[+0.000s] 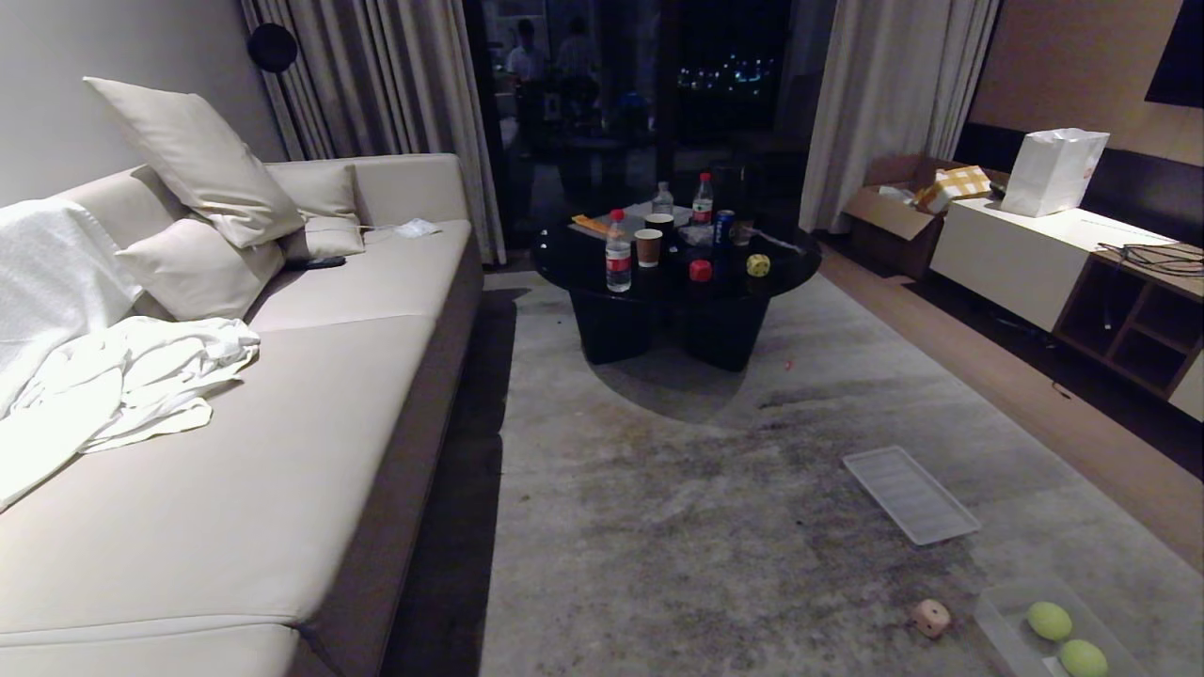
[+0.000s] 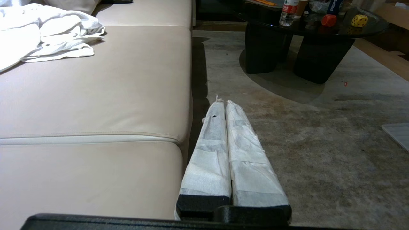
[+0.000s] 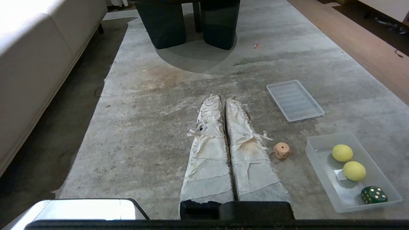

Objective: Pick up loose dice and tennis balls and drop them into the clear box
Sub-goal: Find toys out of the box

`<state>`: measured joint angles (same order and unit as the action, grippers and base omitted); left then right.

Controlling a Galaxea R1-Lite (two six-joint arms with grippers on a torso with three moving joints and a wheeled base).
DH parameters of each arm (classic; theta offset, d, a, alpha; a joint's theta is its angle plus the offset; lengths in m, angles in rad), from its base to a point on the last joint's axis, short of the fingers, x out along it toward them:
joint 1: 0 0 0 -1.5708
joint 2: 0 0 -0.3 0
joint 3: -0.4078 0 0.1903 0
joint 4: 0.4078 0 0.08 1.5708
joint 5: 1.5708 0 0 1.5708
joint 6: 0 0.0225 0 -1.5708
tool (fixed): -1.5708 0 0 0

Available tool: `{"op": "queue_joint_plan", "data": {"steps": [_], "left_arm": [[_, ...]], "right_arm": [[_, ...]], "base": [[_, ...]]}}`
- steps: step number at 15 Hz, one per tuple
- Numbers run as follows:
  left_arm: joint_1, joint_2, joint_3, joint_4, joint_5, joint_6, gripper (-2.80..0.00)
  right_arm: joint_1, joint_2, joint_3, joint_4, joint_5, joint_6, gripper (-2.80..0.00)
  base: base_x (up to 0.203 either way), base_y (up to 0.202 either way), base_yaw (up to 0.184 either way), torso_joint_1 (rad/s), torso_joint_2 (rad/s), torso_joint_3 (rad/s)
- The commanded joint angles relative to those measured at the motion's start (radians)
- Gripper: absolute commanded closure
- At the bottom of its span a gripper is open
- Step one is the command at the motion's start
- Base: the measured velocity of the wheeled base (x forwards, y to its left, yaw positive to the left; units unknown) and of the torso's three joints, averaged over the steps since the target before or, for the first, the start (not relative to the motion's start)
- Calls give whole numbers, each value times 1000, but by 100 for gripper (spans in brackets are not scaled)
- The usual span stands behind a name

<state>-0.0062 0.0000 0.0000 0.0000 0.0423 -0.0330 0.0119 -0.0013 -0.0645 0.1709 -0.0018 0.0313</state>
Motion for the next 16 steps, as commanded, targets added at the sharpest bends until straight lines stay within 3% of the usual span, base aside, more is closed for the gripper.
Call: {"op": "queue_joint_plan", "data": {"steps": [1,16], "left_arm": [[0,2,2,0,1,-1,0],[0,2,2,0,1,1,0]], "right_arm": [[-1,1,0,1,0,1,0],[0,1,0,1,0,1,0]], "base": [[0,0,0,0,0,0],[0,0,0,0,0,0]]}}
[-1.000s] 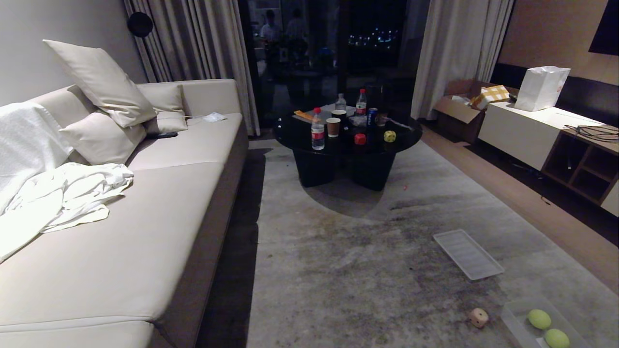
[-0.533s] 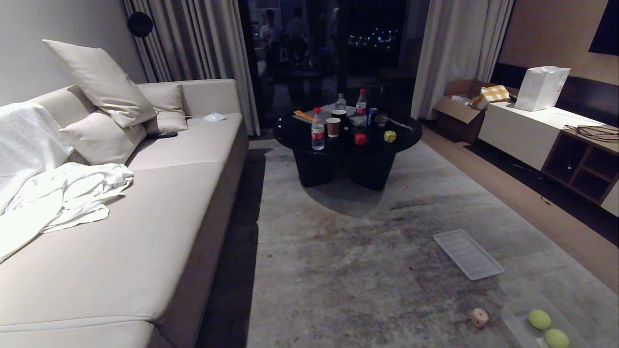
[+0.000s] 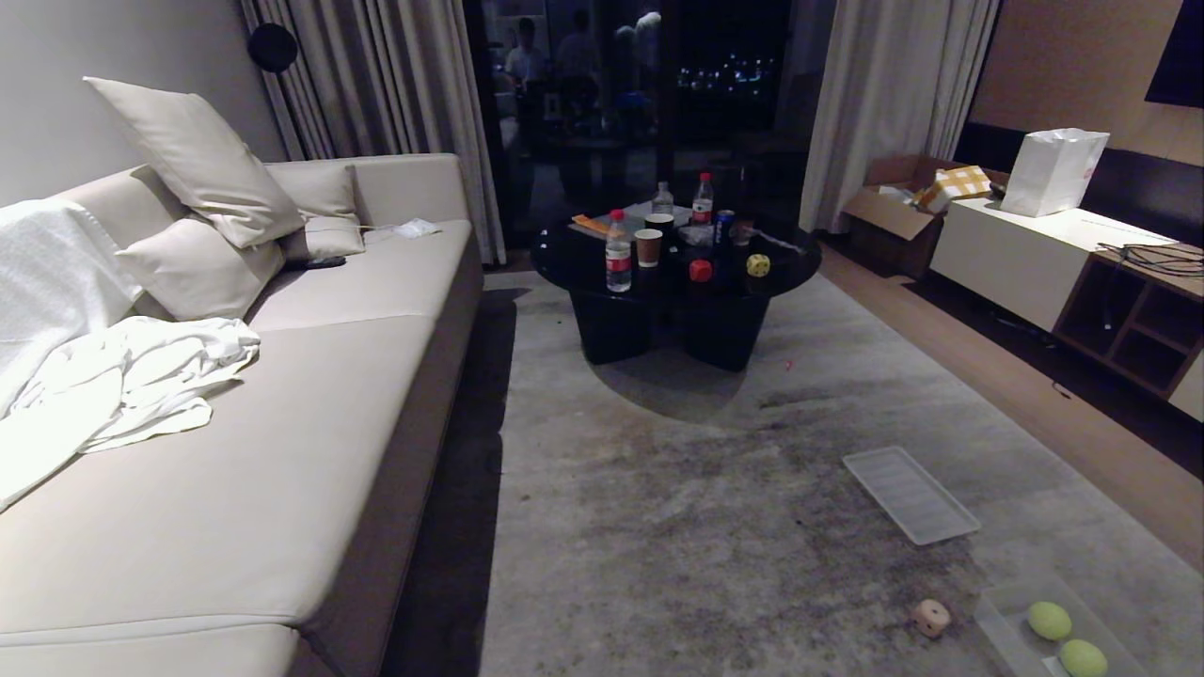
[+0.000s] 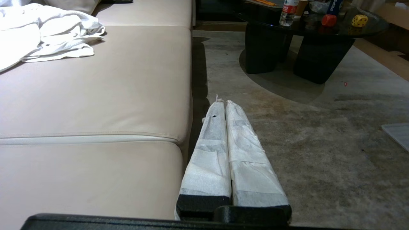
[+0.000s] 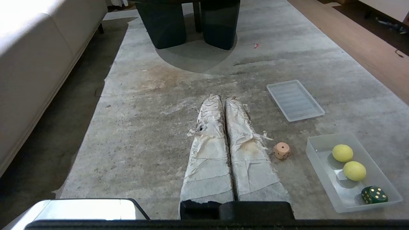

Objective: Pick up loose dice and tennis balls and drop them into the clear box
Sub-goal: Find toys out of the box

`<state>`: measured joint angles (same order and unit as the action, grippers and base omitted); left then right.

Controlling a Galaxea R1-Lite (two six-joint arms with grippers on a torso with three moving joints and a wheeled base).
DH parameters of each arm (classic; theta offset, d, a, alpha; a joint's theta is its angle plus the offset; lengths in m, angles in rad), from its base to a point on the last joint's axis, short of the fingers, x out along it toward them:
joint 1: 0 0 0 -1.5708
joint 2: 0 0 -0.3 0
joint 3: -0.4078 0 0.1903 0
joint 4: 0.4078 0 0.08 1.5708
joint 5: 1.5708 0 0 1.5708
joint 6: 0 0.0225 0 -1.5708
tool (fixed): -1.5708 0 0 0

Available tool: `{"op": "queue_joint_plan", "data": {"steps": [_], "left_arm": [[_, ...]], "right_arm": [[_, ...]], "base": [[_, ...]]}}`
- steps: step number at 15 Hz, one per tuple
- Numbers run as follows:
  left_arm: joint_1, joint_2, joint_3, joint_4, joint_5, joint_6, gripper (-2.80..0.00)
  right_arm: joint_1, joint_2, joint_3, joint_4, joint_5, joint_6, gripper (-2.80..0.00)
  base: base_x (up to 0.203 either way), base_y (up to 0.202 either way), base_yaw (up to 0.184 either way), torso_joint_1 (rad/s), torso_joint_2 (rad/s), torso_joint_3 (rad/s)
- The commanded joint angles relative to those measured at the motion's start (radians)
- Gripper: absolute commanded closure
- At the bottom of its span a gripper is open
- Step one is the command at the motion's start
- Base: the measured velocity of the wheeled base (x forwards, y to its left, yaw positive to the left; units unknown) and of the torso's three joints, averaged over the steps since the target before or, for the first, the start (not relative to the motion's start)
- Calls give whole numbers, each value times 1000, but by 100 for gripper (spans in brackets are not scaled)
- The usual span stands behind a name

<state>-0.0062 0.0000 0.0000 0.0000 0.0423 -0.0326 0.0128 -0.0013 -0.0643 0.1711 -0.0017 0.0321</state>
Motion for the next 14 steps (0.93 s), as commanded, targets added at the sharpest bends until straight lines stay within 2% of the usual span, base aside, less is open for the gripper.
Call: {"op": "queue_joint_plan", "data": {"steps": [1,5,11,14], "left_arm": [[0,2,2,0,-10,17,0],[0,2,2,-3,-41,86,0],[0,2,2,-5,-33,88,0],[0,2,2,-3,-29,79,0]], "right_arm": [[0,1,0,1,0,0,0],[0,1,0,1,0,-3,0],[0,1,0,1,0,-1,0],[-2,1,0,1,0,-1,0]], "base": [[0,0,0,0,0,0],[0,0,0,0,0,0],[10,0,0,0,0,0],[171,0,-1,2,1,4]]}}
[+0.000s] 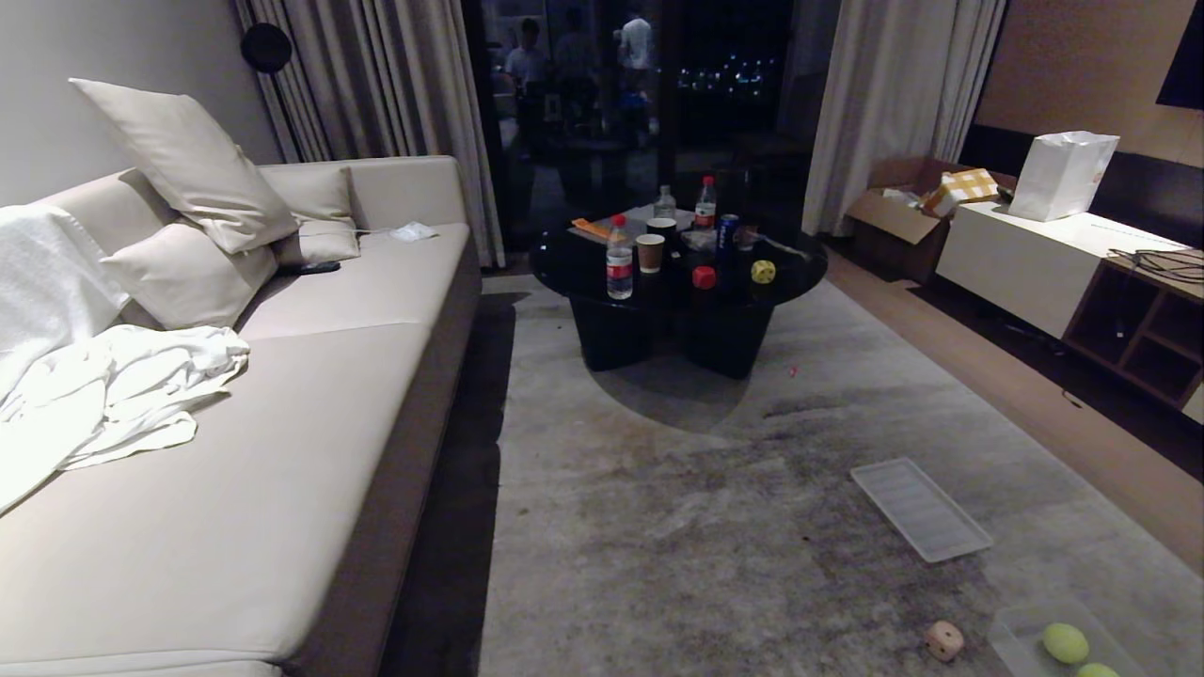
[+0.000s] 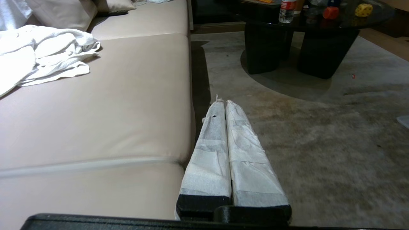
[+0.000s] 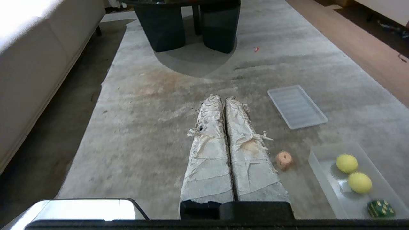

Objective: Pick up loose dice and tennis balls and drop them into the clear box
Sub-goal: Find toys out of the box

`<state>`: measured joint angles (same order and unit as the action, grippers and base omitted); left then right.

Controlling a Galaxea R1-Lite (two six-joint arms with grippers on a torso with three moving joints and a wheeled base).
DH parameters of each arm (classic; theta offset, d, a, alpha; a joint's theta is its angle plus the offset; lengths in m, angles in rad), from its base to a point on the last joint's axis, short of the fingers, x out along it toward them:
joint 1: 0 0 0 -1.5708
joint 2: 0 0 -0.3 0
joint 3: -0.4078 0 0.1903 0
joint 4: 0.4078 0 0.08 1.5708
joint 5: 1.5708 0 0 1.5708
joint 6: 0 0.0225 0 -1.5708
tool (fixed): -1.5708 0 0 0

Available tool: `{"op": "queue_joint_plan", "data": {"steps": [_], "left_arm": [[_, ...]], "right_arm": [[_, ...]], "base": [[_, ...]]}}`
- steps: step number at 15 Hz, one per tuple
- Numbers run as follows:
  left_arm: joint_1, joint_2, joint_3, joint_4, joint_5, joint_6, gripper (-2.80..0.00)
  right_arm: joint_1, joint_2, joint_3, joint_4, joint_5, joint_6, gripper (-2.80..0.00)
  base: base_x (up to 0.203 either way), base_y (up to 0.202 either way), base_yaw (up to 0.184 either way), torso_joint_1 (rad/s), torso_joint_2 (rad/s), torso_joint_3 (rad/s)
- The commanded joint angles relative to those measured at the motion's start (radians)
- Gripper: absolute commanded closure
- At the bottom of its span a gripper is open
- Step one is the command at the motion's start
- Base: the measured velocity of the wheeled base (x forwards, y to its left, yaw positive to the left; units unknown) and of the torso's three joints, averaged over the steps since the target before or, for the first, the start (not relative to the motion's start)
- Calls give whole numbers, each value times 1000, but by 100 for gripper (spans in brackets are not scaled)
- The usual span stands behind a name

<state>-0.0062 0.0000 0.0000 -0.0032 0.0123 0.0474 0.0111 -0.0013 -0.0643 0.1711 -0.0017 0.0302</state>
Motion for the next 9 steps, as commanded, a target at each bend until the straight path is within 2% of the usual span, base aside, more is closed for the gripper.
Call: {"op": "queue_joint_plan", "data": {"steps": [1,9], "left_arm": [[0,2,2,0,1,-1,0],[0,2,2,0,1,-1,0]], "right_arm": [[1,1,0,1,0,0,0],[1,1,0,1,0,2,0]], "base": [[180,0,-1,2,4,1],[186,0,0,2,2,2]]}}
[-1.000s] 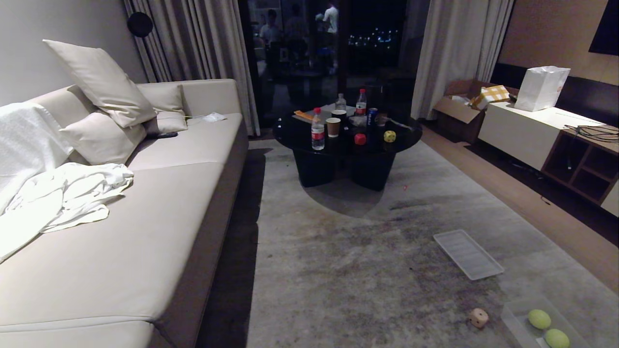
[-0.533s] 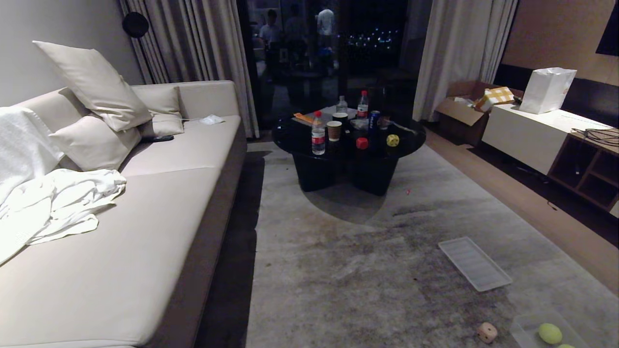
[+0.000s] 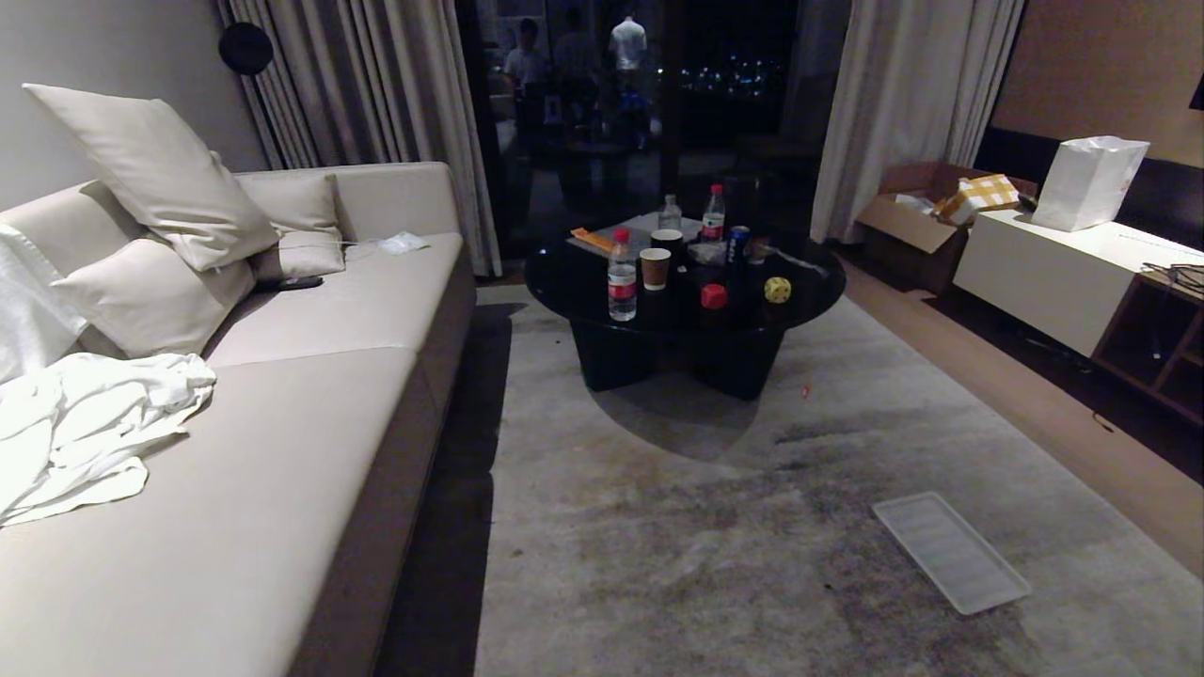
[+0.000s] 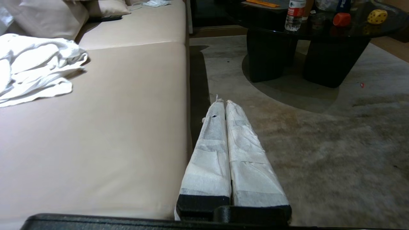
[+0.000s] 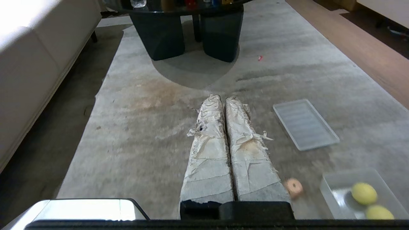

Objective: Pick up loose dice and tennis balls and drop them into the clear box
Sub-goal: Find toys out of the box

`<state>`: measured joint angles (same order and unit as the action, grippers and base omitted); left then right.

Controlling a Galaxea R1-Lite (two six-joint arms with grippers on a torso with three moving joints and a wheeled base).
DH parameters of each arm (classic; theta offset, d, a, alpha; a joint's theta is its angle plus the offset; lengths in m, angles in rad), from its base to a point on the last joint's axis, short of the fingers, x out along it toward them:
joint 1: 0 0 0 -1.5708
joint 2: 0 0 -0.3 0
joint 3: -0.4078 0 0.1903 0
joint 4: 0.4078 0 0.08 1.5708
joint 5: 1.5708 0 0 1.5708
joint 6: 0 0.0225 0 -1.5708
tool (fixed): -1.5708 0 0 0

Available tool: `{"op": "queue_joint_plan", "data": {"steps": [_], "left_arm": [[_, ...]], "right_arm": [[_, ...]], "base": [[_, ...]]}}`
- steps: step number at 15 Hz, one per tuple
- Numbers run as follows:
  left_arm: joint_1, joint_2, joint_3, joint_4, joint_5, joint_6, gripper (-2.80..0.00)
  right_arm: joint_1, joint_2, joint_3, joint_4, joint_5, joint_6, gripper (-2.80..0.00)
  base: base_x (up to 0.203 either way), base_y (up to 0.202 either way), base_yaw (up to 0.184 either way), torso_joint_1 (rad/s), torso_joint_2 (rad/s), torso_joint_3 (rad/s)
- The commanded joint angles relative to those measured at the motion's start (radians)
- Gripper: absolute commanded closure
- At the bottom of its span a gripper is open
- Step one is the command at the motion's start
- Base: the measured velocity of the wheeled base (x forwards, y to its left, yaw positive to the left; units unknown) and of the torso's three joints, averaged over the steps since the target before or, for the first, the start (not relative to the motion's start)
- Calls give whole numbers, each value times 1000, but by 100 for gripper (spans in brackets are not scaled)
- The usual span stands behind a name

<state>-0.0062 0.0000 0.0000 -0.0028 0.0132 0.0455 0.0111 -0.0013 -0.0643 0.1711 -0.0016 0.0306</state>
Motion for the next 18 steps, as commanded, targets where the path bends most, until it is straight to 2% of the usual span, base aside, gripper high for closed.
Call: {"op": "queue_joint_plan", "data": {"steps": [1,6,14,18], "left_arm": [[0,2,2,0,1,0,0],[0,2,2,0,-2,5,0],[0,2,2,0,-6,7,0],[0,2,2,0,-6,7,0]], "right_arm": [[1,1,0,1,0,1,0],[1,1,0,1,0,2,0],[1,1,0,1,-1,2,0],[1,1,0,1,-1,2,0]], "base": [[181,0,-2,6,2,2],[167,0,0,1,-1,0],[0,0,0,0,0,0],[-3,8,-136,2,0,3]]}}
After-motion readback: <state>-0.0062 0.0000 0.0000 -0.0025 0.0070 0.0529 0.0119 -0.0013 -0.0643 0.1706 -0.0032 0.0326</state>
